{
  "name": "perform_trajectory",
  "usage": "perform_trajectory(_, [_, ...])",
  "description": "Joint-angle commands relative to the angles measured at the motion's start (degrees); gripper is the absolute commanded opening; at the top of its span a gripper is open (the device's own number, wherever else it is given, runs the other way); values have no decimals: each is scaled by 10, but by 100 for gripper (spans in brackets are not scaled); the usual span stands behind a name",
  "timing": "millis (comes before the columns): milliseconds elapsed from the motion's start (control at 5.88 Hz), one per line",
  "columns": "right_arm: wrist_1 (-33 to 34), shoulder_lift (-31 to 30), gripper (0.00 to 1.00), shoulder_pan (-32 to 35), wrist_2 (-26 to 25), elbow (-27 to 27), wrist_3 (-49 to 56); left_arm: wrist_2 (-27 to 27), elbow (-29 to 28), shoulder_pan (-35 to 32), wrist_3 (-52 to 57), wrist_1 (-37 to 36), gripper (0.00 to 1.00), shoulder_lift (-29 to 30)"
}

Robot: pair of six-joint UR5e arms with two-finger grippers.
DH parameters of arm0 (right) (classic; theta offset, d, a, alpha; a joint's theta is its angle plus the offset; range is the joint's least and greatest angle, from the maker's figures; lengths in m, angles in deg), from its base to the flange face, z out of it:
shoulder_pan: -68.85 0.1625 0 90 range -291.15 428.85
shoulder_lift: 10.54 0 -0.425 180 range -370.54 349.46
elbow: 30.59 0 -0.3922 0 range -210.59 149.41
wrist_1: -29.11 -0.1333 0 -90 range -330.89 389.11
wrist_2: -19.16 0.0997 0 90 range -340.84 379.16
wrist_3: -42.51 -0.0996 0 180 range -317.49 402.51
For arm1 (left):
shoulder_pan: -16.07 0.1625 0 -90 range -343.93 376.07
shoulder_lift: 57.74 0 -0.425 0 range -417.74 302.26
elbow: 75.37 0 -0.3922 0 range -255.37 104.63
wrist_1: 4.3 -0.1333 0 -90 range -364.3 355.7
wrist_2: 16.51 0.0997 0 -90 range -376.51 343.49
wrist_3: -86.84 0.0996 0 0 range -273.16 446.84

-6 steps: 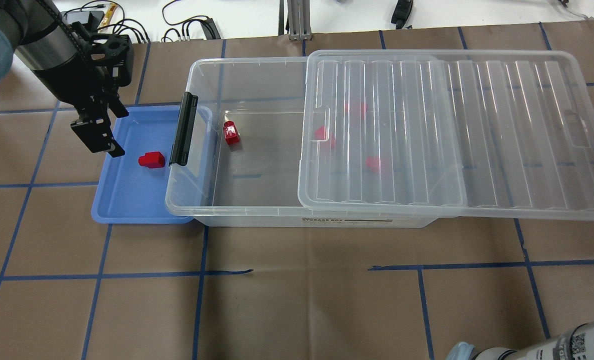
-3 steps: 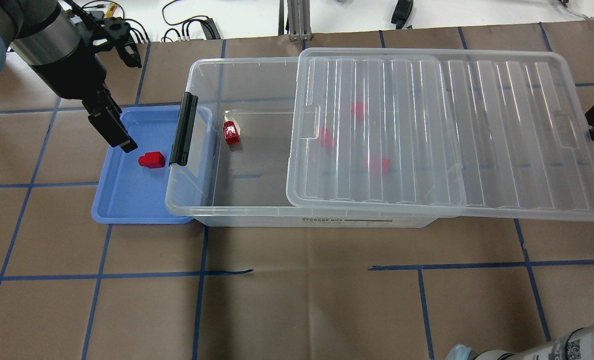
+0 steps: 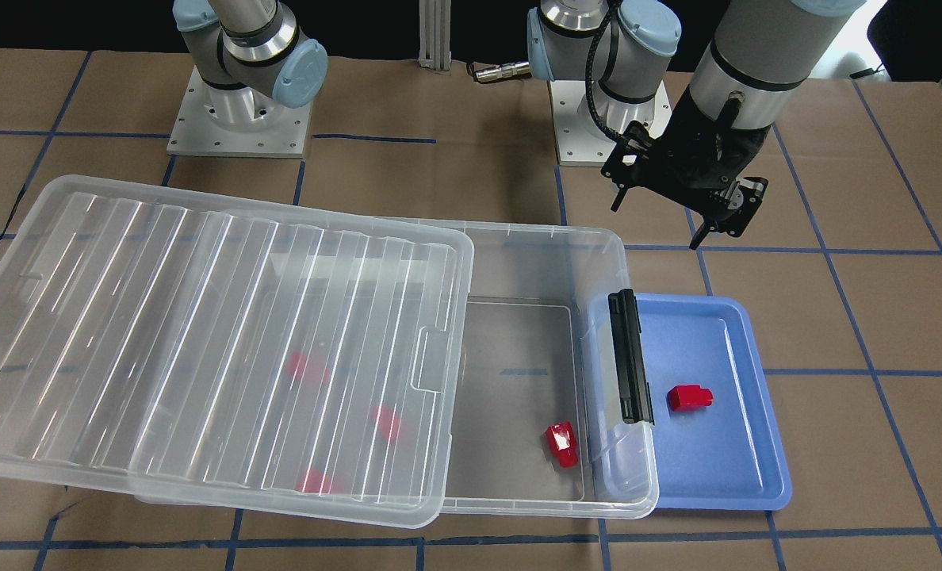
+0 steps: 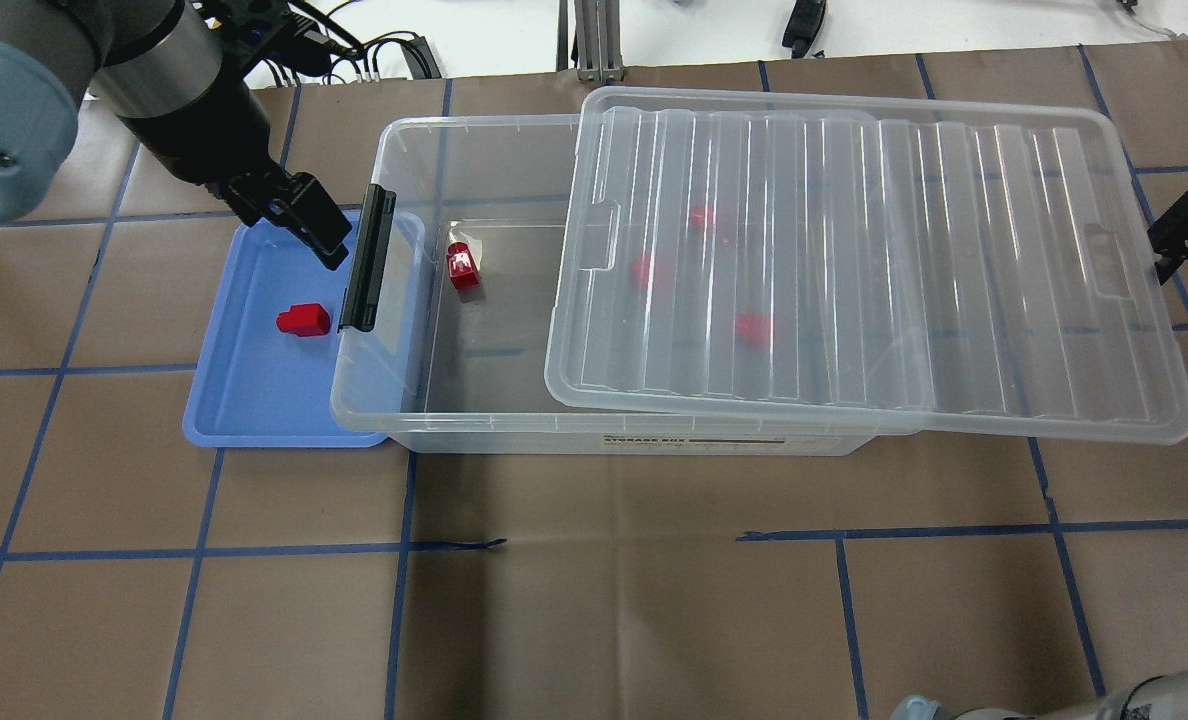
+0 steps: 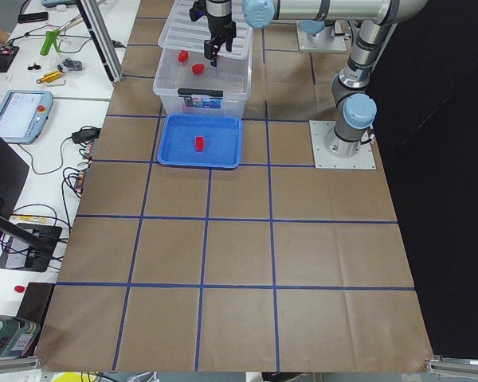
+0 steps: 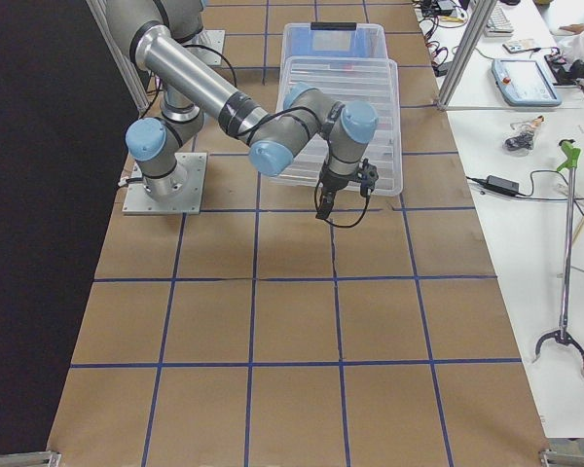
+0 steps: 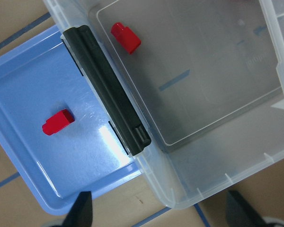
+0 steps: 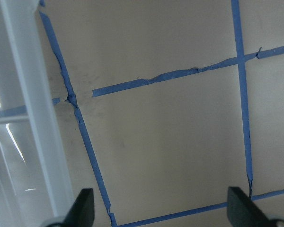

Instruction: Place red block in blue tray from box

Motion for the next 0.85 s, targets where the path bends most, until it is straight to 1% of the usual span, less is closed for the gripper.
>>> perform_trajectory(0, [-2, -1, 100, 6, -1, 0, -3, 3, 5, -10, -131, 1, 98, -5])
perform_trajectory(170, [-2, -1, 100, 7, -1, -6, 0, 10, 11, -10, -186, 3, 98, -19])
perform_trajectory(340, [0, -1, 100, 17, -1, -23, 7, 41, 15, -10, -196, 5, 98, -27])
perform_trajectory(510, [8, -1, 100, 34, -2, -26, 9, 37, 16, -9, -196, 5, 98, -32])
perform_trajectory(680, [11, 0, 100, 37, -4, -25, 42, 34, 16, -9, -199, 8, 98, -32])
